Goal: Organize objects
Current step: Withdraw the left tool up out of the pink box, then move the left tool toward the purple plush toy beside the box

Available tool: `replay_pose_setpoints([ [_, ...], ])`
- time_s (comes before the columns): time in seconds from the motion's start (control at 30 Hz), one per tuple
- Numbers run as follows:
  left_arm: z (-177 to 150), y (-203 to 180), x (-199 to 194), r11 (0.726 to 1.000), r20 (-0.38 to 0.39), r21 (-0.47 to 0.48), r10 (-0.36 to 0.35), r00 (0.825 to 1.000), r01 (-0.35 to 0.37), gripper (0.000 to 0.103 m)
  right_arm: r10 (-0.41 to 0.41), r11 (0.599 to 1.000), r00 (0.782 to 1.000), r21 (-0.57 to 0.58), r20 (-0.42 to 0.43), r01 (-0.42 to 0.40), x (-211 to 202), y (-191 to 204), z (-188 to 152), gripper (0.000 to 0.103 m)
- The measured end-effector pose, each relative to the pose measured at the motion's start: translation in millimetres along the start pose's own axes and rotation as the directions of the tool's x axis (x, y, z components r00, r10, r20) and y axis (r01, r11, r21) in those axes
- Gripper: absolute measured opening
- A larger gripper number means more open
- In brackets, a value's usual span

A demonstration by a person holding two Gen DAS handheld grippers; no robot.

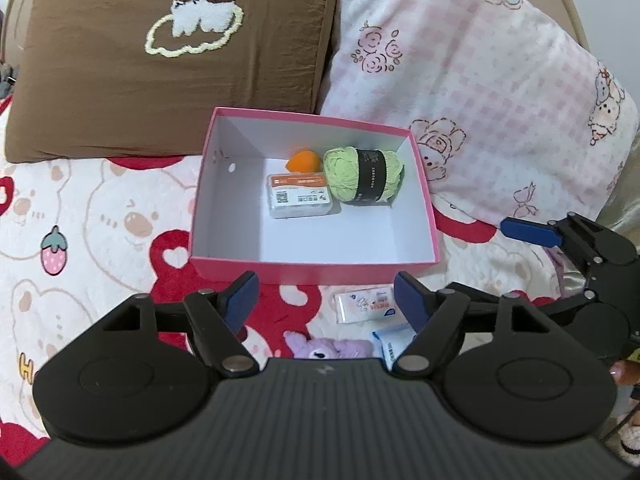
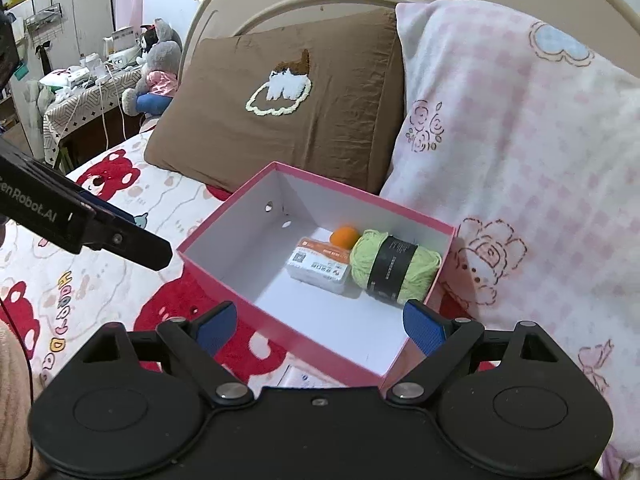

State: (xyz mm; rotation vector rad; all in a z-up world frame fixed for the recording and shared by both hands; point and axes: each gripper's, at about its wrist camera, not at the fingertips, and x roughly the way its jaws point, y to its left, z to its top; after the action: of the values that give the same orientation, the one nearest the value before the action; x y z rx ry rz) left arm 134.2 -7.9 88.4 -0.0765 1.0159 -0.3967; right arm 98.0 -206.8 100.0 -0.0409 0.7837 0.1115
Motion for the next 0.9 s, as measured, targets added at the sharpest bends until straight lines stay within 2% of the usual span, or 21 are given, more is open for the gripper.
replay_pose_setpoints([
  [0.1, -10.0, 1.5, -6.8, 1.000, -0.003, -0.005, 0.006, 1.000, -0.006, 0.078, -0.005, 1.000, 1.000, -0.014, -0.006, 0.005, -9.5, 9.4, -5.4, 0.094],
  [0.33, -32.7, 2.1, -16.9, 1.000, -0.019, 0.028, -0.001, 1.000, 0.001, 0.093, -0.011, 0.996, 1.000, -0.086, -0.022, 0.009, -26.9, 30.1, -25.9, 0.096],
  [0.7, -60.3, 13.6, -7.0, 1.000, -0.010, -0.010, -0.013, 1.000, 0.013, 0.095, 0.037, 0.983, 0.999, -0.183, 0.030, -0.031, -42.8, 56.3, -64.6, 0.096],
  [0.9, -75.5, 17.2, 13.9, 0.999, 0.002, 0.018, -0.037, 0.999, 0.037, 0.095, 0.083, 0.986, 0.995, -0.152, 0.052, -0.074, -34.6, 61.4, -89.8, 0.096],
])
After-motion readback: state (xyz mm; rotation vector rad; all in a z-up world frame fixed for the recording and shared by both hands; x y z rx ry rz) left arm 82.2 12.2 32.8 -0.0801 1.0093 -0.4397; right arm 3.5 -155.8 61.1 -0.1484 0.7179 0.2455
